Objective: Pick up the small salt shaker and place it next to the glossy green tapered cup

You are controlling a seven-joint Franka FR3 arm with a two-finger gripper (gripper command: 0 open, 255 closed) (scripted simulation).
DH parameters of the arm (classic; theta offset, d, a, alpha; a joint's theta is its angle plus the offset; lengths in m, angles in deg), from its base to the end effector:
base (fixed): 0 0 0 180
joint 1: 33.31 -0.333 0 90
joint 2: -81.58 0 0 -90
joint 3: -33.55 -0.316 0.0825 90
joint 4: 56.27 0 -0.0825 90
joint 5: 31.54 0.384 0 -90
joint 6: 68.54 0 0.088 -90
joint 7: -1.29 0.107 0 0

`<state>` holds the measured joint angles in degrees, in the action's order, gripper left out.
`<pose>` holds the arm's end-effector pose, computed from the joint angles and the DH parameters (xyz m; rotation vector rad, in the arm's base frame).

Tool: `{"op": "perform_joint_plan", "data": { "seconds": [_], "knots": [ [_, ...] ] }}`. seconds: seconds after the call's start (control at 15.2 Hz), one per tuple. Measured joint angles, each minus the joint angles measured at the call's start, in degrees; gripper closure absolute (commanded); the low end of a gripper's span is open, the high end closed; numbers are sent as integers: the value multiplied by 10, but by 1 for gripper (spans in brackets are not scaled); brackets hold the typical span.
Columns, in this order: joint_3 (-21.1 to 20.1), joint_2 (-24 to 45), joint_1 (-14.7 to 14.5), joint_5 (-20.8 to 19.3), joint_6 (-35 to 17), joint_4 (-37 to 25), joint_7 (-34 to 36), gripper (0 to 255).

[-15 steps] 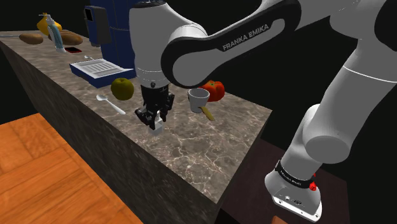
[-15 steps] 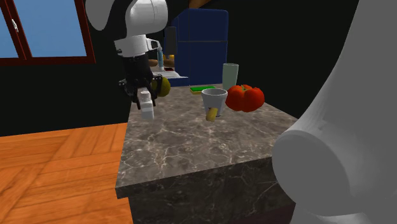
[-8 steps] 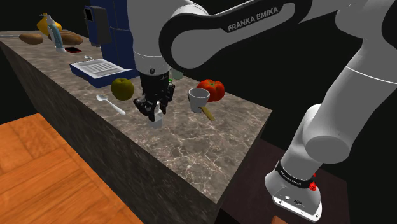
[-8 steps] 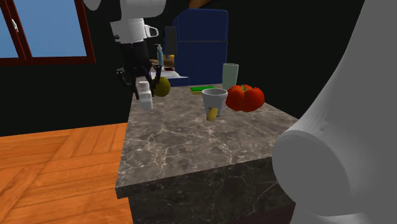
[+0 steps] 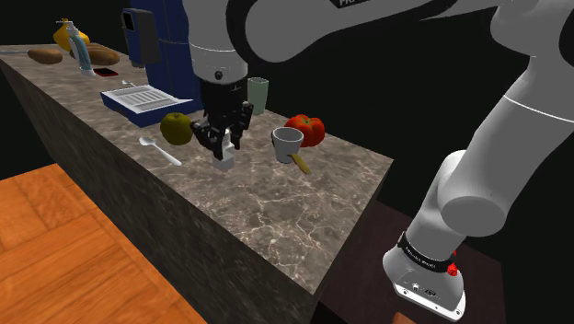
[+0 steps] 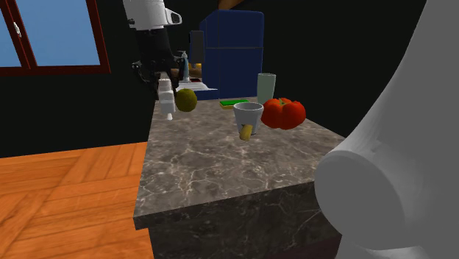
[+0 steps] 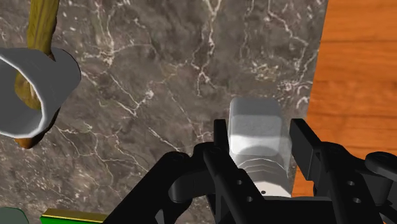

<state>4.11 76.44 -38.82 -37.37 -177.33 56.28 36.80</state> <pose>0.4411 0.3075 0.5084 3.0303 0.0318 0.1376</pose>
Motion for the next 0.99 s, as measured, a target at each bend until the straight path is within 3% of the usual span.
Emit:
{"op": "perform_joint_plan", "data": {
  "seconds": [0.99],
  "knots": [
    [0,2,1,1,113,-115,-12,255]
  ]
}}
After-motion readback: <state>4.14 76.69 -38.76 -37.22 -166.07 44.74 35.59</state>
